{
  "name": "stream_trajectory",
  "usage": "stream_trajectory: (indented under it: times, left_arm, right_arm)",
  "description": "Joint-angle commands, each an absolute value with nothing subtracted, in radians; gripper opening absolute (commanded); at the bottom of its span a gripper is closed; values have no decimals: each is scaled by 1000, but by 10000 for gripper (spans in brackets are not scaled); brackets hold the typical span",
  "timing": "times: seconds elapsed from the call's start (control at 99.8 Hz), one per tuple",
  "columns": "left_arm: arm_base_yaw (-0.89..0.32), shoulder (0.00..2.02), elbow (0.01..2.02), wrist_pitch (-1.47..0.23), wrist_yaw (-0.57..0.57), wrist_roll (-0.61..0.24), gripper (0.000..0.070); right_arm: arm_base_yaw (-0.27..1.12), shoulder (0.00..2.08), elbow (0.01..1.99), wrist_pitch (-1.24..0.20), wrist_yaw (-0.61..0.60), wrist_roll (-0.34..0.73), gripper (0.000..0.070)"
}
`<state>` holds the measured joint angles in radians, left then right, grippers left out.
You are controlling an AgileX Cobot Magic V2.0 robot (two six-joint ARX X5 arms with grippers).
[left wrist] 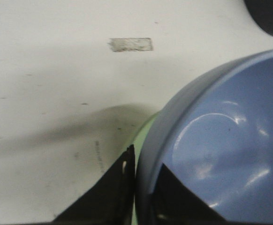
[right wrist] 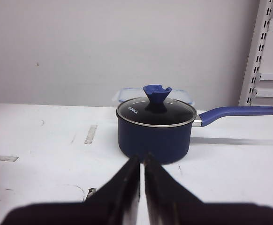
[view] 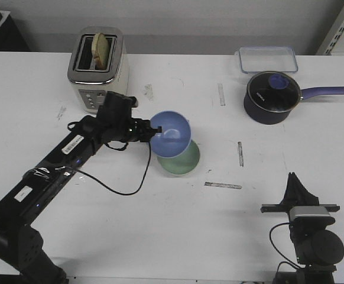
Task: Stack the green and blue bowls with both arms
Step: 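Lift the blue bowl over the green bowl and lower it inside, then open the left gripper and pull it away from the stacked bowls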
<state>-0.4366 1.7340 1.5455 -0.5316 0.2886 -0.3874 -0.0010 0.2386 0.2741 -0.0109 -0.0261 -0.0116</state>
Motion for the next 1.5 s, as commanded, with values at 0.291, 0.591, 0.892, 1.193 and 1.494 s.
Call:
stream_trajectory:
  times: [0.291, 0.591, 0.892, 1.193, 1.494]
  left_arm:
    - [-533, 1823, 1565, -519, 293, -410, 3]
    - [-535, 1832, 1565, -525, 294, -411, 78]
    - [-535, 1821, 1565, -522, 323, -409, 249]
    - [-535, 1782, 1565, -530, 323, -409, 334]
    - [-534, 1660, 1522, -425, 315, -262, 328]
  right_arm:
    - [-1, 236, 275, 0, -25, -20, 5]
    - [-1, 236, 275, 0, -26, -20, 5]
    - [-1, 236, 275, 0, -26, -20, 5]
    - [-1, 236, 275, 0, -26, -20, 5]
    - [-1, 236, 275, 0, -26, -20, 5]
